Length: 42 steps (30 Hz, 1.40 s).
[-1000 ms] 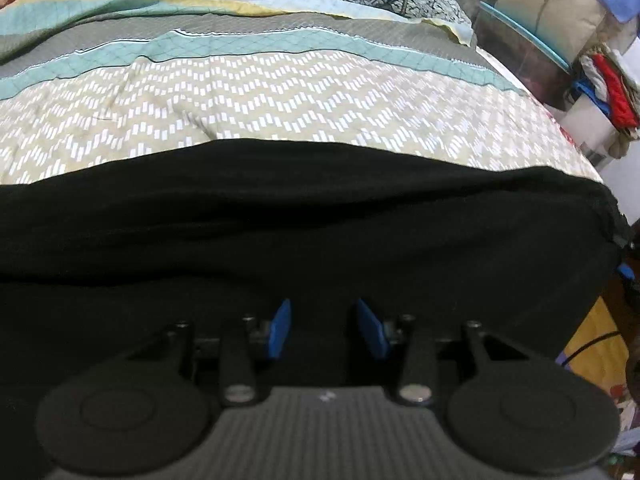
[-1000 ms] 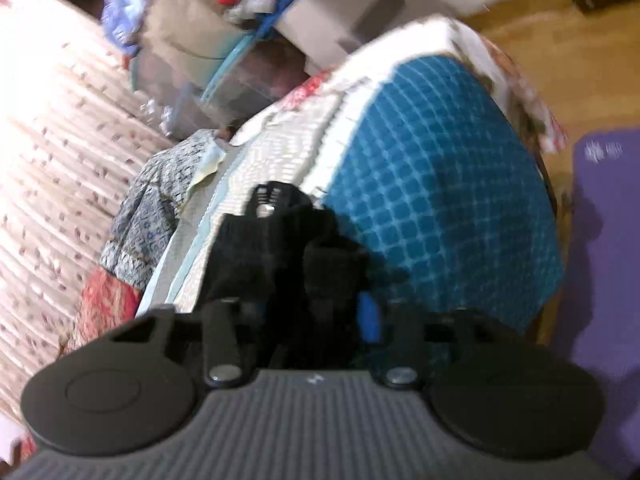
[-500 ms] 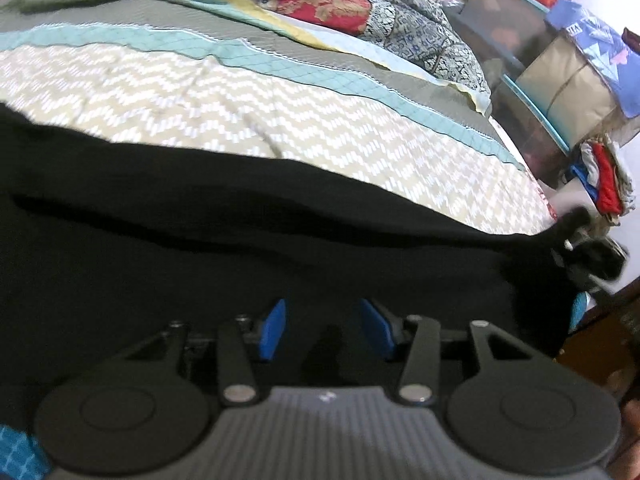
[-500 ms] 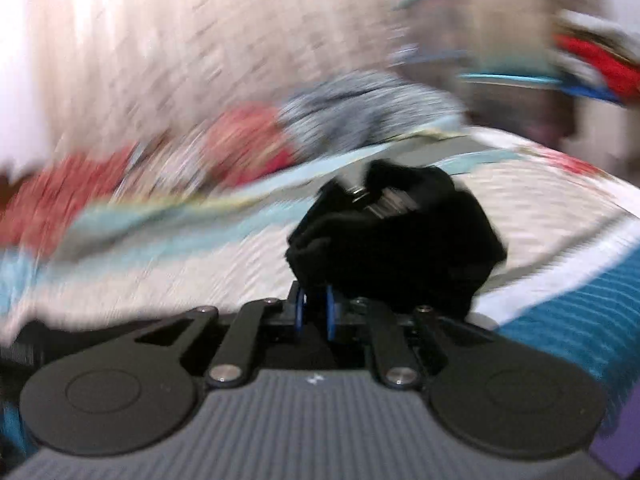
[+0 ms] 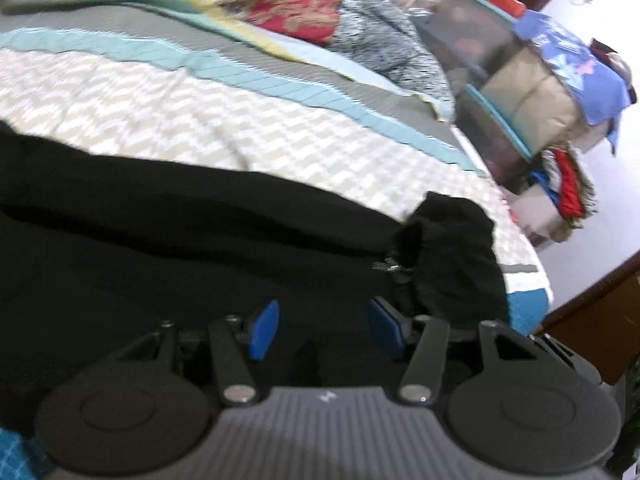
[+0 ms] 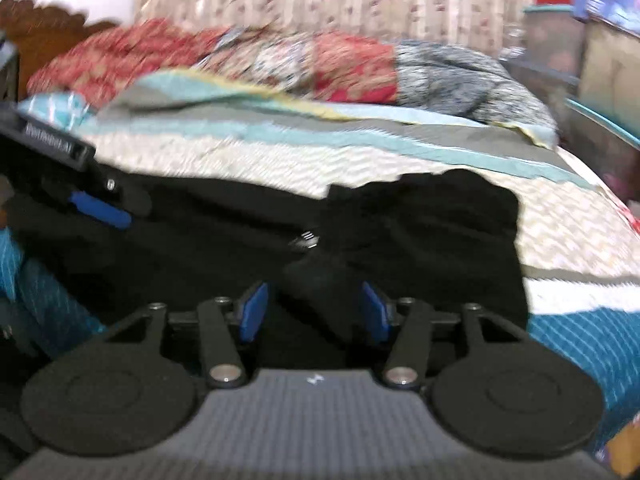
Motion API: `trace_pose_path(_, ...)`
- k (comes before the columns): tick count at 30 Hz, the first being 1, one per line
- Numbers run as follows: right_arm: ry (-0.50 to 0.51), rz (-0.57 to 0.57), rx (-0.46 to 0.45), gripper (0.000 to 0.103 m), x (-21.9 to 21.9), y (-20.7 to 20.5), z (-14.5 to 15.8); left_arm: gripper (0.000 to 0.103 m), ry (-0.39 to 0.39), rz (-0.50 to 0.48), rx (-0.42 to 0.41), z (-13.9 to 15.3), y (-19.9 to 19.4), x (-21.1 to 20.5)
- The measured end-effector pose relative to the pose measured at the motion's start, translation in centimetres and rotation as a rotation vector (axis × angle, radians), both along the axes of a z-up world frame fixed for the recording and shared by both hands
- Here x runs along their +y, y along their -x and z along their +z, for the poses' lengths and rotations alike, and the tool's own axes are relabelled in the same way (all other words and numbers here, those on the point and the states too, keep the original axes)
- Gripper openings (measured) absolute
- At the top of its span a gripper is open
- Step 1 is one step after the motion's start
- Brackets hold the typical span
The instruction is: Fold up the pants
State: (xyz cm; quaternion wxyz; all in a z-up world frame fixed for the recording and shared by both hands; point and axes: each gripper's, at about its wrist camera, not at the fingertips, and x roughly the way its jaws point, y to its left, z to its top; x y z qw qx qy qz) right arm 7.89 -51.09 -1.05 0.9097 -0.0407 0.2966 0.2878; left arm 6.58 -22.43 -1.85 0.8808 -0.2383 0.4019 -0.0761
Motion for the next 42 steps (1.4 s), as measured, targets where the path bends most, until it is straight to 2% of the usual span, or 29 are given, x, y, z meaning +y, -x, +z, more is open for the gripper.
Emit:
trace_pose_path(5,-0.049,-0.113,0.027,0.055,-2.7,-2.5,-0.3,0.052,0.027,-0.033,0.026,-0.6,-1.1,-2.1)
trace_pose_path(9,-0.077,-0.171,0.04,0.061,-3.9,-6.2,-0.5,0.054,-0.014,-0.068,0.02,-0.4,-1.7,-3.5)
trace_pose_path(12,-0.103,-0.134,0.1,0.064,-3.5,-8.2,0.0,0.055,-0.021,-0.07,0.016,-0.1,-2.2,-3.7)
trace_pose_path(14,-0.115,-0.078,0.082,0.073,-2.6,-7.2,0.3,0.055,-0.015,-0.053,0.014,0.1,-2.6,-3.5)
trace_pose_path(16,-0.092,0.018,0.053,0.08,-0.8,-5.6,0.3,0.055,-0.003,-0.026,0.01,0.3,-2.9,-2.8)
trace_pose_path(19,0.001,0.142,0.042,0.08,2.1,-3.2,-1.5,0.055,-0.002,0.001,0.023,0.2,-3.4,-1.9)
trace_pose_path(21,0.099,0.173,0.054,0.072,4.1,-2.2,-3.8,0.055,-0.008,0.002,0.039,0.1,-4.0,-1.7)
trace_pose_path(22,0.149,0.175,0.047,0.046,4.9,-2.0,-4.9,0.055,-0.007,0.0,0.044,0.1,-4.3,-1.8)
trace_pose_path(23,0.158,0.169,0.035,0.029,5.1,-2.1,-5.2,0.055,-0.006,-0.006,0.044,0.2,-4.7,-1.9)
trace_pose_path(24,0.126,0.149,0.04,0.028,4.7,-2.4,-4.7,0.055,-0.007,-0.016,0.041,0.4,-5.2,-2.2)
trace_pose_path(25,0.047,0.116,0.056,0.028,3.6,-2.8,-3.6,0.055,-0.011,-0.029,0.037,0.6,-5.8,-2.5)
trace_pose_path(27,-0.167,-0.012,0.054,0.028,-0.2,-4.1,-0.8,0.056,-0.017,-0.057,0.028,1.0,-7.4,-3.6)
trace_pose_path(28,-0.277,-0.1,0.049,0.024,-2.7,-5.0,0.4,0.057,-0.008,-0.077,0.025,1.0,-8.3,-4.2)
trace_pose_path(29,-0.39,-0.186,0.045,0.018,-5.3,-5.9,1.1,0.058,0.007,-0.092,0.028,1.0,-9.4,-4.8)
trace_pose_path(31,-0.586,-0.347,0.048,0.018,-10.4,-7.2,1.5,0.059,0.063,-0.125,0.05,0.6,-11.5,-6.6)
trace_pose_path(32,-0.637,-0.404,0.047,0.018,-12.2,-7.6,1.4,0.059,0.097,-0.146,0.062,0.4,-12.5,-7.6)
trace_pose_path(34,-0.663,-0.479,0.047,0.018,-14.6,-7.9,1.2,0.062,0.154,-0.174,0.083,-0.1,-14.3,-9.4)
trace_pose_path(35,-0.657,-0.51,0.051,0.018,-15.4,-8.0,1.0,0.068,0.179,-0.179,0.092,-0.3,-15.0,-10.0)
trace_pose_path(36,-0.655,-0.53,0.061,0.018,-16.0,-8.0,0.7,0.078,0.209,-0.177,0.105,-0.6,-15.8,-10.7)
trace_pose_path(37,-0.66,-0.542,0.077,0.018,-16.4,-7.9,0.2,0.082,0.234,-0.168,0.117,-1.0,-16.5,-11.2)
trace_pose_path(39,-0.667,-0.559,0.112,0.018,-16.9,-7.4,-0.8,0.083,0.256,-0.141,0.14,-1.6,-17.8,-12.0)
trace_pose_path(42,-0.674,-0.56,0.143,0.018,-16.7,-7.1,-1.9,0.083,0.225,-0.104,0.187,-2.5,-18.9,-12.5)
